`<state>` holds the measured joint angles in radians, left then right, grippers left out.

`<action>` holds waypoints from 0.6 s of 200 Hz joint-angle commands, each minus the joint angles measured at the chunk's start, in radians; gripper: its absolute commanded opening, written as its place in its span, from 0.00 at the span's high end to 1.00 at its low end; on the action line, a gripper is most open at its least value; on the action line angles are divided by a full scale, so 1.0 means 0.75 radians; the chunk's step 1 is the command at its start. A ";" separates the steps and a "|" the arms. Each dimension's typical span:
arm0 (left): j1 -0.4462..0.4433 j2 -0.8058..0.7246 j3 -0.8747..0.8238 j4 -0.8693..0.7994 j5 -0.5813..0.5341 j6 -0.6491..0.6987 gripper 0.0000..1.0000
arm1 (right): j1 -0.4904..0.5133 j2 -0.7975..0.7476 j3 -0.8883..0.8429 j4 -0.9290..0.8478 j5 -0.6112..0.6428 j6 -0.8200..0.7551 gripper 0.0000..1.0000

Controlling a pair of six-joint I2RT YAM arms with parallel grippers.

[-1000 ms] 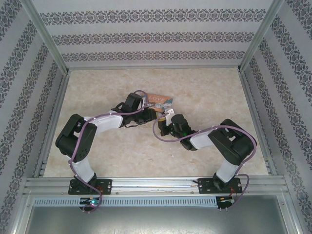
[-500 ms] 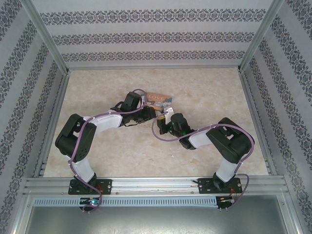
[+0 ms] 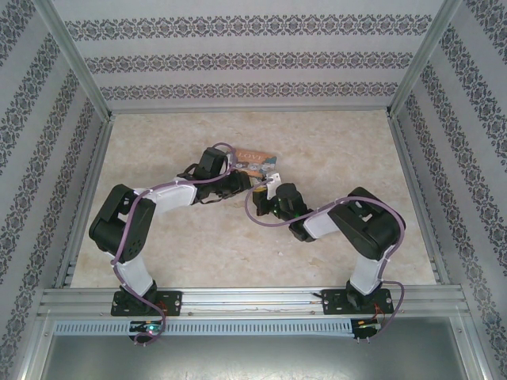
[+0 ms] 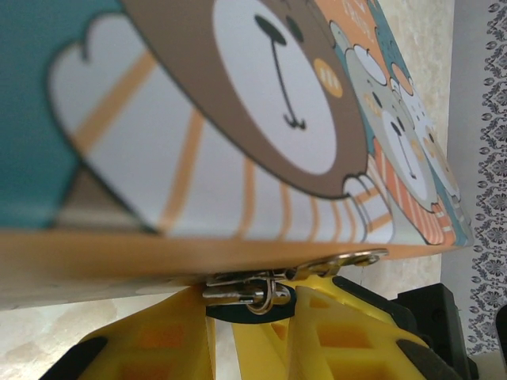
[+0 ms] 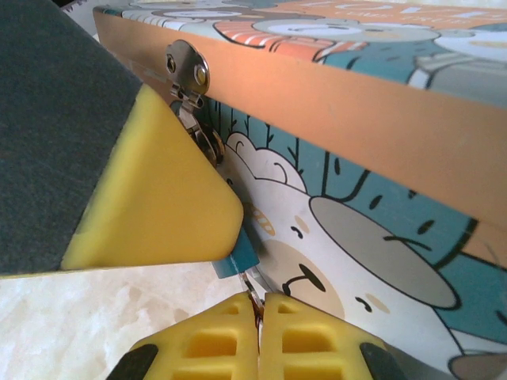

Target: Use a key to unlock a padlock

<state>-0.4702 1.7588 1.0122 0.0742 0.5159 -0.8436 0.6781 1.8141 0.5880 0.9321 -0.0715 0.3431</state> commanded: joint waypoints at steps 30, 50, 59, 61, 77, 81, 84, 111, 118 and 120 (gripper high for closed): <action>-0.018 0.054 -0.020 0.102 0.170 -0.036 0.76 | 0.004 0.091 0.030 0.180 -0.048 0.043 1.00; -0.008 0.085 -0.028 0.125 0.179 -0.058 0.76 | 0.004 0.118 0.014 0.177 -0.050 0.058 1.00; -0.004 0.094 -0.029 0.138 0.183 -0.067 0.75 | 0.005 0.128 0.010 0.175 -0.051 0.068 1.00; -0.004 0.098 -0.030 0.138 0.182 -0.068 0.75 | 0.004 0.130 0.010 0.175 -0.051 0.071 1.00; 0.001 0.116 -0.029 0.142 0.181 -0.073 0.73 | 0.005 0.149 0.004 0.173 -0.054 0.092 1.00; 0.002 0.119 -0.027 0.146 0.183 -0.077 0.73 | 0.005 0.153 0.002 0.173 -0.052 0.098 1.00; 0.002 0.121 -0.028 0.149 0.185 -0.079 0.72 | 0.005 0.156 0.001 0.173 -0.054 0.104 1.00; 0.007 0.133 -0.033 0.162 0.182 -0.089 0.65 | 0.004 0.174 0.002 0.161 -0.066 0.136 1.00; 0.008 0.132 -0.039 0.165 0.178 -0.093 0.63 | 0.004 0.175 0.001 0.157 -0.066 0.145 1.00; 0.008 0.130 -0.040 0.165 0.176 -0.093 0.62 | 0.004 0.175 0.000 0.155 -0.066 0.147 1.00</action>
<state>-0.4587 1.8538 0.9928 0.1349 0.5591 -0.8852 0.6769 1.9293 0.5850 0.9859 -0.0948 0.4133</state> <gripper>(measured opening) 0.352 0.043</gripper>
